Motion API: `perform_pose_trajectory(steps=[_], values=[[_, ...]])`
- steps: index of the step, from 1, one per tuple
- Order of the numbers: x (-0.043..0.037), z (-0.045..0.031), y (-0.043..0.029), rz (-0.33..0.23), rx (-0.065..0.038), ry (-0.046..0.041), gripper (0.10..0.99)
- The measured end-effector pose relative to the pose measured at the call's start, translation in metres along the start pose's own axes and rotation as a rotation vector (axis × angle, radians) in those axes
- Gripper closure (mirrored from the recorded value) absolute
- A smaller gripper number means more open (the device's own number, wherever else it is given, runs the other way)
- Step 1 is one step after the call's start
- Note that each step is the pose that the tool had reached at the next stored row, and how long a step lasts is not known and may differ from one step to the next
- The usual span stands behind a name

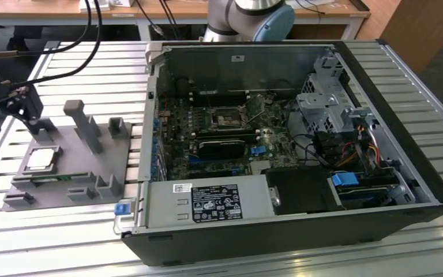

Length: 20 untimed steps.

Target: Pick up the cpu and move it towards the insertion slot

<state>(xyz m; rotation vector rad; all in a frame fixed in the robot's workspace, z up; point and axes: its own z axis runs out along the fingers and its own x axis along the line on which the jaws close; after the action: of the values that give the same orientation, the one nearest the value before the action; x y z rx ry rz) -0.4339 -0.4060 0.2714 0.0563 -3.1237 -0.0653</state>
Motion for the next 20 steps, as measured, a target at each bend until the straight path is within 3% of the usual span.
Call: perform_pose_trajectory(steps=[15, 20], values=[[0.0009, 0.0271, -0.0016, -0.019, 0.0, 0.0008, 0.38], [0.0015, 0.0329, -0.0021, -0.026, -0.001, 0.0002, 0.38]])
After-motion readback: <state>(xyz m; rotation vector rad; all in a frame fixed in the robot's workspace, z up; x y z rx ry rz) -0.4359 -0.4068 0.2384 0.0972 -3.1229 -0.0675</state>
